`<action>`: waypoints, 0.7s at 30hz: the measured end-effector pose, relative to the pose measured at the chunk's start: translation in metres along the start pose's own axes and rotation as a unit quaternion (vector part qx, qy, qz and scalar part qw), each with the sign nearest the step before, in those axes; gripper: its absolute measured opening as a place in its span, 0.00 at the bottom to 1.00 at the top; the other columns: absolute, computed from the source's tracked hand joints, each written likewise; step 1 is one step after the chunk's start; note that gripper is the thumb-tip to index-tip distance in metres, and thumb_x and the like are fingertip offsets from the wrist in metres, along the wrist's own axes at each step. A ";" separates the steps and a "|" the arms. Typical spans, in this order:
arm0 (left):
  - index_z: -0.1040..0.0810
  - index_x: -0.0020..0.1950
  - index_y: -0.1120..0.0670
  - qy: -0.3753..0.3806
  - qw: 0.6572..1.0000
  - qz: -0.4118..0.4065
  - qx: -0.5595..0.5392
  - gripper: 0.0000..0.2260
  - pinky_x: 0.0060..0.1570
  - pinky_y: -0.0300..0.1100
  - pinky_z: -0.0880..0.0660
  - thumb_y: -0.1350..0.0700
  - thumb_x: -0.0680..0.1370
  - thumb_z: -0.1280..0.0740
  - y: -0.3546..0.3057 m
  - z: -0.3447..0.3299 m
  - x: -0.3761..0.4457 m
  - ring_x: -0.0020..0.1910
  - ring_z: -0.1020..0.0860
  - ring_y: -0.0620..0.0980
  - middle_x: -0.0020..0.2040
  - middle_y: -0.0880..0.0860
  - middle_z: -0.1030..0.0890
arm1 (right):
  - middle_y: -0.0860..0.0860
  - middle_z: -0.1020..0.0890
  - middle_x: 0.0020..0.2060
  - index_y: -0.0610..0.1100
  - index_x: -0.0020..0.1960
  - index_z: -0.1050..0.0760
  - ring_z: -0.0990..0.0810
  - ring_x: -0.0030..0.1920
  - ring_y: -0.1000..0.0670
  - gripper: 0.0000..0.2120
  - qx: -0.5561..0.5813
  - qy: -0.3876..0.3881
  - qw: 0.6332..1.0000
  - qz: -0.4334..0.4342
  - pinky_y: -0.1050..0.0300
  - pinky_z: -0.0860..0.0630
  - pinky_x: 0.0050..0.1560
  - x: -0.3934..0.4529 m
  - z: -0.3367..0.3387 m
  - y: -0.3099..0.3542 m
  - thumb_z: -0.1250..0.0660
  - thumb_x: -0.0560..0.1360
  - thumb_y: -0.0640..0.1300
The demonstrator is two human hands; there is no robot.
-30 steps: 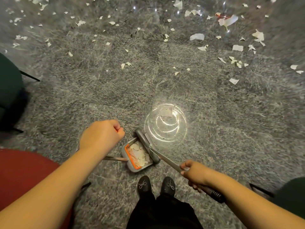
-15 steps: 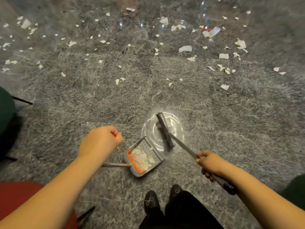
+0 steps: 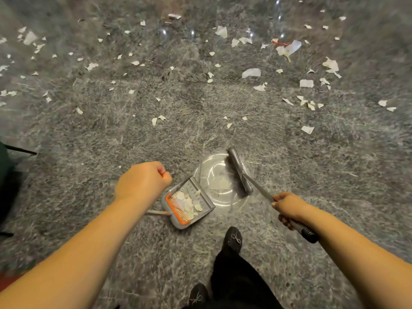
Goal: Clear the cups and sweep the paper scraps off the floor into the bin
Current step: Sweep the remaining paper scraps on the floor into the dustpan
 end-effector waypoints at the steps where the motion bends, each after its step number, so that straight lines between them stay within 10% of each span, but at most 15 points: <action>1: 0.22 0.42 0.47 0.003 1.000 0.003 0.005 0.07 0.39 0.42 0.33 0.47 0.77 0.36 -0.005 0.001 0.008 0.39 0.27 0.54 0.33 0.45 0.29 | 0.43 0.29 0.26 0.44 0.59 0.35 0.33 0.19 0.49 0.07 -0.014 -0.002 1.000 0.001 0.64 0.36 0.21 0.009 0.004 0.004 0.43 0.81 0.39; 10: 0.22 0.43 0.47 0.002 1.000 0.012 0.021 0.08 0.39 0.42 0.32 0.45 0.77 0.37 -0.018 0.009 0.047 0.36 0.27 0.52 0.32 0.44 0.27 | 0.44 0.24 0.35 0.38 0.60 0.32 0.26 0.27 0.48 0.13 -0.228 0.031 0.973 0.009 0.55 0.25 0.28 0.063 -0.015 0.034 0.39 0.76 0.32; 21: 0.22 0.44 0.46 0.005 0.999 0.020 0.030 0.08 0.37 0.42 0.33 0.45 0.78 0.37 -0.019 0.010 0.061 0.35 0.28 0.51 0.30 0.43 0.30 | 0.47 0.29 0.27 0.44 0.57 0.33 0.31 0.18 0.53 0.07 -0.133 0.177 0.974 0.036 0.61 0.31 0.20 0.044 -0.059 0.056 0.42 0.80 0.39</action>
Point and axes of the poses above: each hand's wrist, its own x-axis towards the middle knuckle, its own z-axis out of the back of the hand, y = z × x, the point moved 4 cm from there along x, towards the middle knuckle
